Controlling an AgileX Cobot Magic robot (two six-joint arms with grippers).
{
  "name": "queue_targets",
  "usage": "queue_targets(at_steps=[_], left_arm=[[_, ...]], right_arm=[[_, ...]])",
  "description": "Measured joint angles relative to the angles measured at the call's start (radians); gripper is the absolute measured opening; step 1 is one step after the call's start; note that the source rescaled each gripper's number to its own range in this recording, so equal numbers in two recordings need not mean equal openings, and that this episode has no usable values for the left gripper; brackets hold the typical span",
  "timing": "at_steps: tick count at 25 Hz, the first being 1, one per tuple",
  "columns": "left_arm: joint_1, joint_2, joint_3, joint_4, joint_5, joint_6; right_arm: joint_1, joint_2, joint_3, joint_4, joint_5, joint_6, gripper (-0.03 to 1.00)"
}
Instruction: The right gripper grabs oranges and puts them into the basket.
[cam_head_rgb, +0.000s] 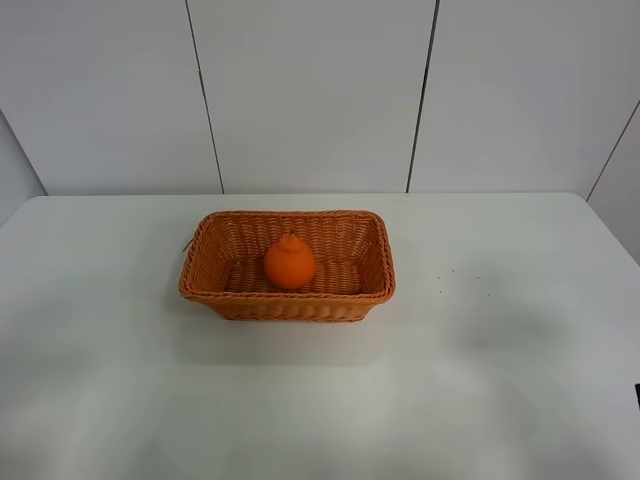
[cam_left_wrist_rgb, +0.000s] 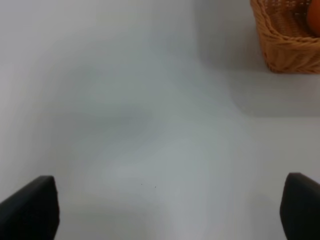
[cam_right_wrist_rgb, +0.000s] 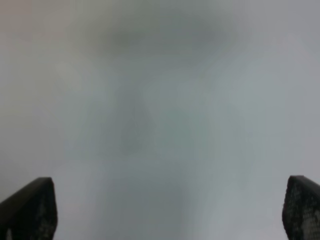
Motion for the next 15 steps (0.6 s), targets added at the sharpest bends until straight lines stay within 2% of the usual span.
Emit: queue_targets(at_steps=[5,15], left_arm=[[0.000,0.000,0.000,0.000,0.000,0.000],[0.000,0.000,0.000,0.000,0.000,0.000]], right_arm=[[0.000,-0.196,0.002,0.000,-0.004,0.018,1.00],[0.001,-0.400,0.004,-0.008,-0.008,0.038,1.00]])
